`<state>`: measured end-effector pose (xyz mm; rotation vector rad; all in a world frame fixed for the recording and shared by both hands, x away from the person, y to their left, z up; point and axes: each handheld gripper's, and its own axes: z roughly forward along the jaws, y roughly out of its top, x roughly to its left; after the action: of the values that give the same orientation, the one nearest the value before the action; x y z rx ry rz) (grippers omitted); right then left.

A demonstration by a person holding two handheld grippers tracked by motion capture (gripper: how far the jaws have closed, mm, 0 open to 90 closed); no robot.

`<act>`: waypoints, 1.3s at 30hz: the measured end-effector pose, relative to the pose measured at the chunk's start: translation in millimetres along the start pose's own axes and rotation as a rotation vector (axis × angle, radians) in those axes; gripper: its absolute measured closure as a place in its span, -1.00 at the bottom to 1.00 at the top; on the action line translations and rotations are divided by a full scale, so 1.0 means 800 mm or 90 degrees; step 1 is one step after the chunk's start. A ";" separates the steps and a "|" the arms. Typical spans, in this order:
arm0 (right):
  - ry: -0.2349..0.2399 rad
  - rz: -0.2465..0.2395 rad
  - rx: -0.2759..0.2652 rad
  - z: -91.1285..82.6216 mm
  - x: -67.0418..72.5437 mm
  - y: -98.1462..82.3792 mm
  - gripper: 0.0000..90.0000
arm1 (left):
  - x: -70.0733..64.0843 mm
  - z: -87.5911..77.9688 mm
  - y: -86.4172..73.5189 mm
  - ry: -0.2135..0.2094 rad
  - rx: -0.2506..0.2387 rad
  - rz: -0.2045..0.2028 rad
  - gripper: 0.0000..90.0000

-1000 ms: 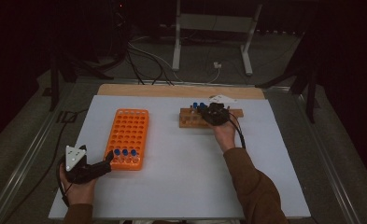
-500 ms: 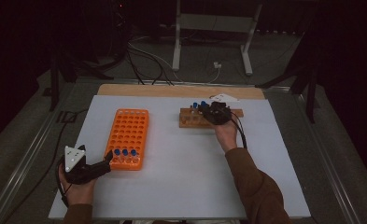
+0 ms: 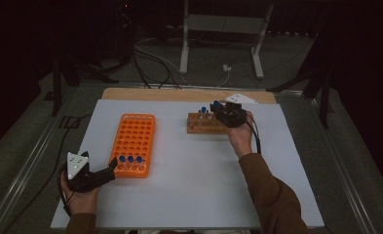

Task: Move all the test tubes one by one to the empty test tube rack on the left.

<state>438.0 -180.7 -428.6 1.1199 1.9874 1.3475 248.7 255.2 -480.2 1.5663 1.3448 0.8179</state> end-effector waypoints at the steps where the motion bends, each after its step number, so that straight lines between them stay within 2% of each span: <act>1: -0.001 0.000 -0.004 -0.002 0.000 0.002 0.71 | 0.000 0.000 0.000 0.001 -0.001 0.000 -0.97; 9: 0.000 -0.002 -0.027 -0.019 -0.001 0.015 0.71 | 0.000 0.000 0.000 0.001 -0.001 0.000 -0.97; 15: 0.002 -0.007 -0.025 -0.027 -0.001 0.017 0.71 | 0.001 -0.001 0.001 0.001 -0.003 -0.001 -0.97; 20: 0.021 -0.005 -0.029 -0.035 0.001 0.019 0.71 | 0.004 -0.004 0.001 0.008 -0.006 -0.012 -0.97; 22: 0.029 -0.013 -0.027 -0.038 0.004 0.019 0.71 | 0.005 -0.007 0.004 0.010 -0.012 -0.015 -0.97; 25: 0.048 -0.015 -0.023 -0.043 0.009 0.017 0.71 | 0.001 -0.017 0.011 0.018 -0.035 -0.009 -0.97; 28: 0.064 -0.018 -0.015 -0.045 0.014 0.015 0.71 | -0.006 -0.023 0.022 0.005 -0.053 -0.009 -0.97; 31: 0.084 -0.015 -0.008 -0.047 0.018 0.014 0.71 | -0.014 -0.024 0.031 -0.022 -0.055 -0.008 -0.97; 34: 0.109 -0.002 -0.001 -0.047 0.023 0.013 0.71 | -0.025 -0.022 0.042 -0.037 -0.059 0.000 -0.97; 39: 0.132 -0.004 0.010 -0.047 0.034 0.014 0.71 | -0.048 -0.018 0.062 -0.067 -0.064 0.013 -0.94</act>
<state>398.3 -175.6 -401.9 1.0151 2.1471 1.4994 248.2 219.9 -426.7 1.5253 1.1955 0.7918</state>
